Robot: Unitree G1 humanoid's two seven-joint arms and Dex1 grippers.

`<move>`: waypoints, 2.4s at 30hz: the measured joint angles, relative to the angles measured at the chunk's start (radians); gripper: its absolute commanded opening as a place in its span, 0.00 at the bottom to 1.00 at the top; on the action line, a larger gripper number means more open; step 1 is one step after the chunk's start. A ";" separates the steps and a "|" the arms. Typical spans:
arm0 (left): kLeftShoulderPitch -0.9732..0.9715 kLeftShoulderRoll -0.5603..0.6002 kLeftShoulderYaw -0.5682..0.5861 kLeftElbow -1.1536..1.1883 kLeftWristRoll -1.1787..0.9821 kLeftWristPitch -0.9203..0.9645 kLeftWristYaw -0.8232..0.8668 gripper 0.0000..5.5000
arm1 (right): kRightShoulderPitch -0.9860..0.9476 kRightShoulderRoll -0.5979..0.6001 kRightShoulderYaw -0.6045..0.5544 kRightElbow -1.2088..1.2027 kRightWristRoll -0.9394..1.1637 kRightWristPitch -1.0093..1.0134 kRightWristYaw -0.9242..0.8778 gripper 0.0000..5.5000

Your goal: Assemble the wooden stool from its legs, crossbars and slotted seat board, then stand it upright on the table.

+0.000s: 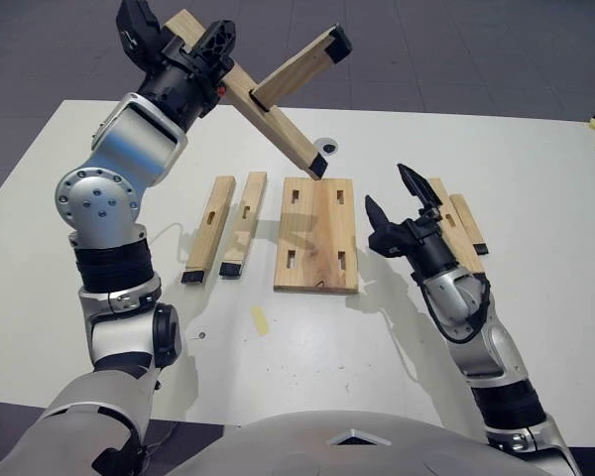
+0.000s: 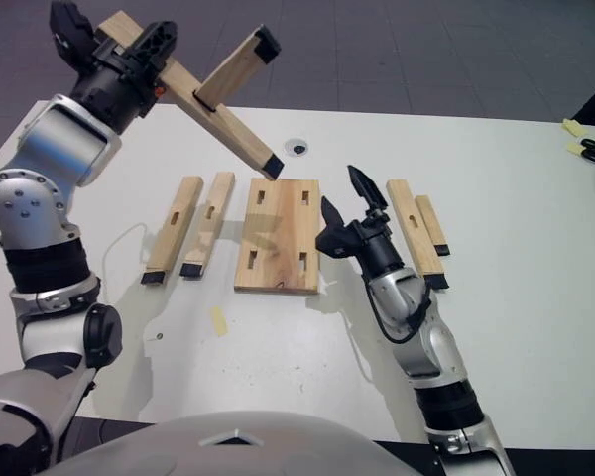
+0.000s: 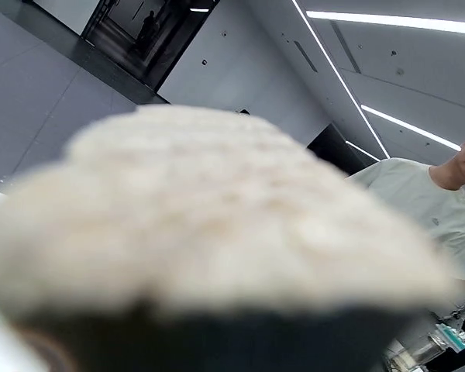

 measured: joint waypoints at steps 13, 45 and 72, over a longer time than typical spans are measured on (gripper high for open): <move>0.076 0.166 0.056 -0.051 -0.008 0.179 -0.283 0.18 | 0.153 0.066 0.079 -0.109 0.347 0.345 0.383 0.98; 0.321 0.208 0.054 -0.073 0.369 0.061 -0.731 0.18 | 0.199 0.098 -0.097 -0.149 0.661 0.334 0.278 0.98; 0.429 0.135 0.010 -0.205 0.481 -0.022 -0.734 0.18 | 0.181 0.067 -0.074 -0.148 0.655 0.332 0.253 0.98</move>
